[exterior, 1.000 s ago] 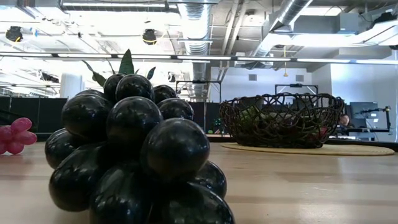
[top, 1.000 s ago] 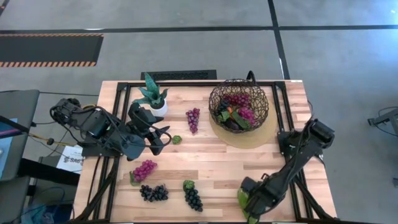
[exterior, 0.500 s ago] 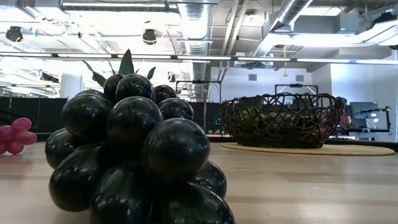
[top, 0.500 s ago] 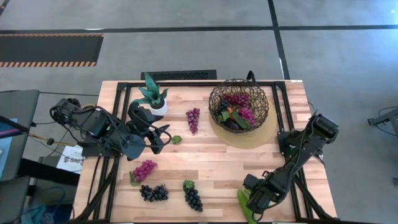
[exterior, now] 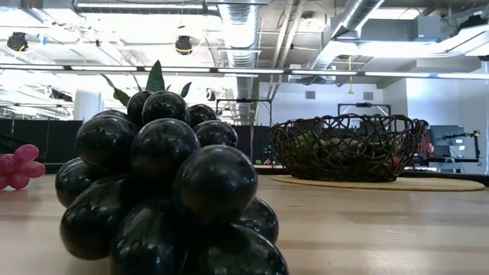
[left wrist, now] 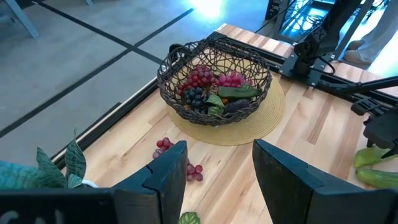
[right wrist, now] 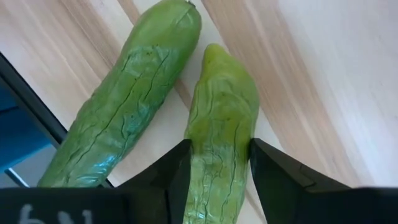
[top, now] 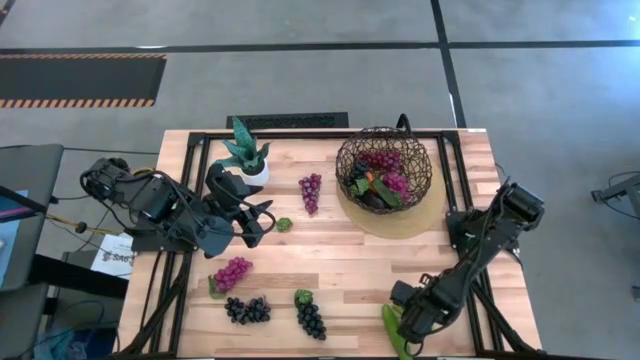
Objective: Build produce basket
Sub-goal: Put the green cucumber into the black wire basket
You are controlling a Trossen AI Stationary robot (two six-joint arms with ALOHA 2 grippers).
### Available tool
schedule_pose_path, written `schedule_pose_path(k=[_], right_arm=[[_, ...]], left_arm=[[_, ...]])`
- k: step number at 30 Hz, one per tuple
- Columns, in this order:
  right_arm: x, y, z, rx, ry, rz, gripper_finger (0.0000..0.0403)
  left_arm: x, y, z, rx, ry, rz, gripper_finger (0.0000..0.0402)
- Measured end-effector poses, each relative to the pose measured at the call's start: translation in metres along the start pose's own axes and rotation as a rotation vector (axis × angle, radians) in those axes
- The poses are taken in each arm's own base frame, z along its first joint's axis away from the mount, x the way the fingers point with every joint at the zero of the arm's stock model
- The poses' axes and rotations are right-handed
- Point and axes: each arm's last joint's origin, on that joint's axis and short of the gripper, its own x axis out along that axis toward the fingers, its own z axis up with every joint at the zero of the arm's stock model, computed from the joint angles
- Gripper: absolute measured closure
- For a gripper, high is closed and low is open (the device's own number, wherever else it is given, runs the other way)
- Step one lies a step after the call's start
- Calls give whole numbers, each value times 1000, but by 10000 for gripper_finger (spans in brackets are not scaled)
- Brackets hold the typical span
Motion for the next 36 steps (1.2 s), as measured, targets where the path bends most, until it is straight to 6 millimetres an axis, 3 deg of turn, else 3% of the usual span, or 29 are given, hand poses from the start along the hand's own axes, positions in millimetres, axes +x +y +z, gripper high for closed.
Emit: schedule_pose_path(k=[4, 10, 25, 36], right_arm=[[0, -1, 5, 20, -3, -4, 268], [0, -3, 10, 28, -38, -17, 390], [-3, -8, 13, 68, -37, -48, 399], [-6, -16, 35, 122, 104, -35, 354]], left_arm=[[0, 0, 0, -1, 0, 0, 231], [0, 0, 0, -1, 0, 0, 231], [0, 0, 0, 19, 8, -3, 231], [0, 0, -1, 33, 10, -1, 231]])
